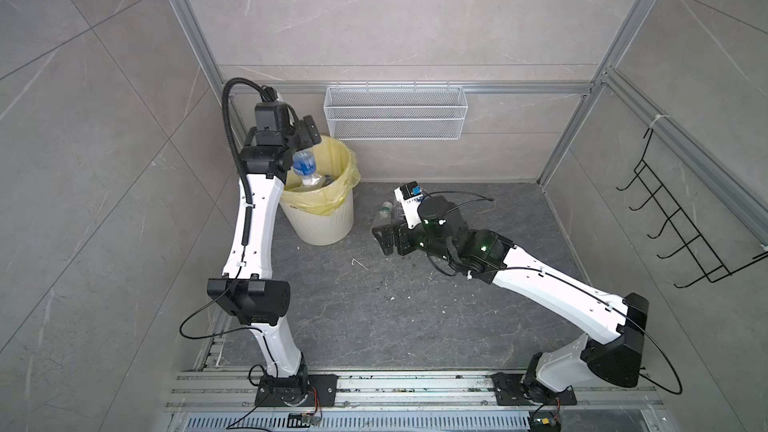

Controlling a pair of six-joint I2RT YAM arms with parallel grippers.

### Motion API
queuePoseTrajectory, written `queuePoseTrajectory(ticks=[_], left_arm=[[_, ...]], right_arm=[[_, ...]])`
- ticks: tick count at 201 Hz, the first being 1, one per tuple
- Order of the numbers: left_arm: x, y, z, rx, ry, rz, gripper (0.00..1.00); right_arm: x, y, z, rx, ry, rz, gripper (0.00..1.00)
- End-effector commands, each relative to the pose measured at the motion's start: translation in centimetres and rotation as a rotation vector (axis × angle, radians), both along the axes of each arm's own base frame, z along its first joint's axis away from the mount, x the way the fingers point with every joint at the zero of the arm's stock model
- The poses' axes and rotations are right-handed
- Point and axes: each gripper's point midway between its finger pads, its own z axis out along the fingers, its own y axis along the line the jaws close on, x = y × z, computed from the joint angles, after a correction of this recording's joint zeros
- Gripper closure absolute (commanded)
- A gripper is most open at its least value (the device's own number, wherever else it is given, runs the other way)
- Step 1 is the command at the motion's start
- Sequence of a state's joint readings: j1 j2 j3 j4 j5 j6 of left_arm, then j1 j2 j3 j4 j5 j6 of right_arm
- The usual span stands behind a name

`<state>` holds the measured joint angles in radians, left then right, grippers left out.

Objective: Throw the plastic bottles in the bin
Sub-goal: 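Open the left gripper over the bin to drop the blue-labelled bottle, then move the left gripper back near the bottles while the right reaches the second blue-labelled bottle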

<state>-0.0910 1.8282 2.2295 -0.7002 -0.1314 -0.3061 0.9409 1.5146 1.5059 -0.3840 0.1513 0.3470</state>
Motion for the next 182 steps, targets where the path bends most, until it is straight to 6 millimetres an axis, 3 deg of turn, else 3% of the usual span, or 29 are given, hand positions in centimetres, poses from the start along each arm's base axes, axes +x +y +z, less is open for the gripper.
queuePoseTrajectory(ticks=[1, 25, 56, 103, 146, 182], left_arm=[[-3.4, -1.3, 4.4, -0.062, -0.108, -0.065, 0.00], [-4.6, -1.6, 4.2, -0.074, -0.099, -0.089, 0.00], [-6.5, -3.6, 4.3, -0.089, -0.109, -0.164, 0.00], [-9.6, -8.8, 3.8, -0.093, -0.135, -0.320, 0.00], [-12.0, -15.7, -0.7, -0.021, -0.056, -0.501, 0.00], [-12.1, -17.0, -6.0, -0.031, 0.048, -0.517, 0.00]], right_arm=[[-0.5, -1.0, -0.1, -0.012, 0.006, -0.027, 0.00], [-0.3, -1.2, -0.4, -0.021, 0.005, -0.042, 0.00], [0.3, -1.9, -1.2, -0.048, 0.003, -0.095, 0.00], [1.2, -3.8, -2.8, -0.112, 0.001, -0.198, 0.00], [2.6, -6.8, -4.8, -0.200, 0.001, -0.305, 0.00], [4.6, -11.4, -6.5, -0.199, 0.060, -0.401, 0.00]])
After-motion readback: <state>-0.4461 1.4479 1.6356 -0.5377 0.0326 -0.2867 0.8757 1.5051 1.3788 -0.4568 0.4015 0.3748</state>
